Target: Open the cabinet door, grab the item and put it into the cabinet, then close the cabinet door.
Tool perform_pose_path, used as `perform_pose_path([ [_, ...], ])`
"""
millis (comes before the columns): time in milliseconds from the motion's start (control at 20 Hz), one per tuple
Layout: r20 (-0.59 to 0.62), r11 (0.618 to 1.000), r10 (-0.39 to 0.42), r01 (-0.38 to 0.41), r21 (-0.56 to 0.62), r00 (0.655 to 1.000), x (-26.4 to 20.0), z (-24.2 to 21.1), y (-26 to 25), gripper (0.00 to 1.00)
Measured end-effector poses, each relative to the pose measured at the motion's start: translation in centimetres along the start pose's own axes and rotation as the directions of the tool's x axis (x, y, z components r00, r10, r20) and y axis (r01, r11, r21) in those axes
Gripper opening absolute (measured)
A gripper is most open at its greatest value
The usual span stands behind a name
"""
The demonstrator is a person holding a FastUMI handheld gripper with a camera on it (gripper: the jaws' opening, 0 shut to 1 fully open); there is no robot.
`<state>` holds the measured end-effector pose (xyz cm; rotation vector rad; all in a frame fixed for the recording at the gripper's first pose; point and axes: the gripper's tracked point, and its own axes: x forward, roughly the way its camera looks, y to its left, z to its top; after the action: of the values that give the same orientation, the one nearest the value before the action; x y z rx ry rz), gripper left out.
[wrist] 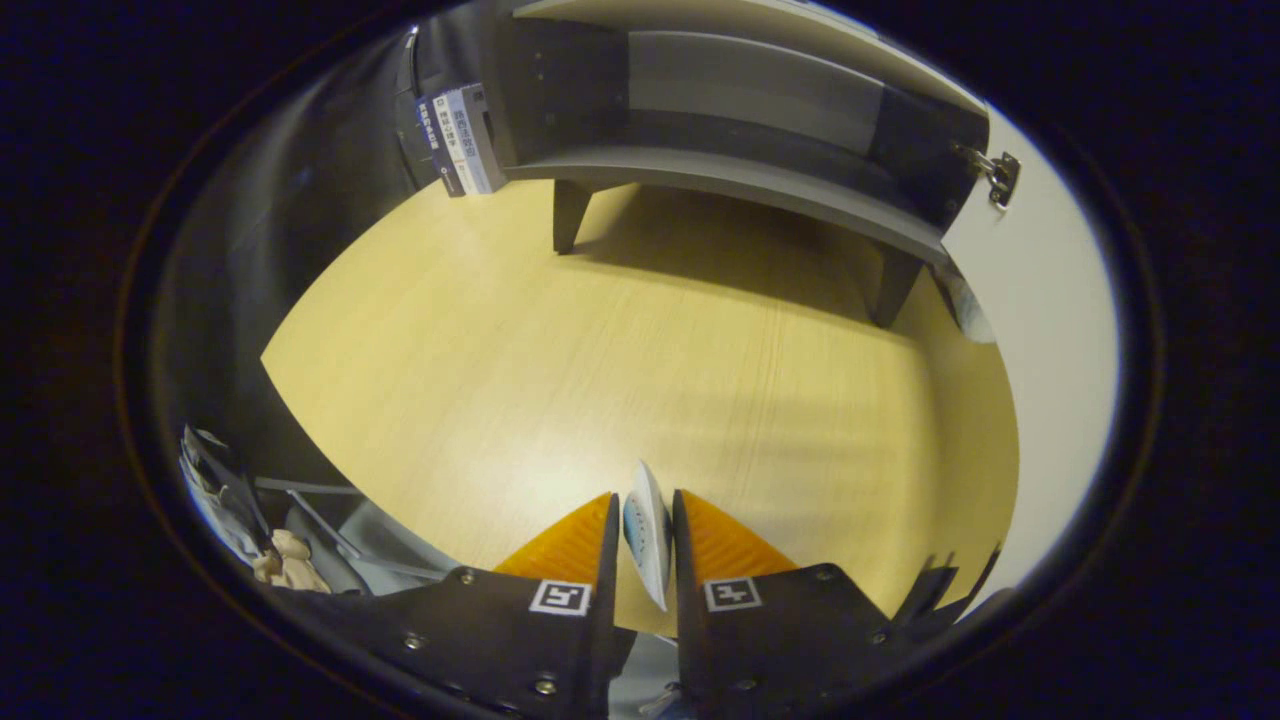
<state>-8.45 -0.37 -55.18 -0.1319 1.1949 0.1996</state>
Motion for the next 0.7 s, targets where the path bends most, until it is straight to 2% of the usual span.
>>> perform_pose_path([
  [50,0.009,1.0,-0.011,0.01,0.009,1.0,-0.2,0.6,-0.2,0.27],
  [150,0.012,0.999,-0.037,0.037,0.013,0.999,0.3,0.2,-0.6,0.17],
  [200,0.013,0.998,-0.053,0.052,0.019,0.999,0.2,0.3,-0.8,0.17],
  [250,0.019,0.997,-0.074,0.074,0.03,0.997,-0.6,0.3,-1.2,0.07],
  [350,0.013,0.997,-0.047,0.046,0.059,0.999,0.5,0.3,-1.0,0.07],
  [450,0.024,0.997,-0.051,0.05,0.066,0.998,-0.5,0.7,-1.3,0.06],
  [700,0.125,0.996,-0.064,0.055,0.075,0.99,-4.3,5.5,-1.9,0.06],
])
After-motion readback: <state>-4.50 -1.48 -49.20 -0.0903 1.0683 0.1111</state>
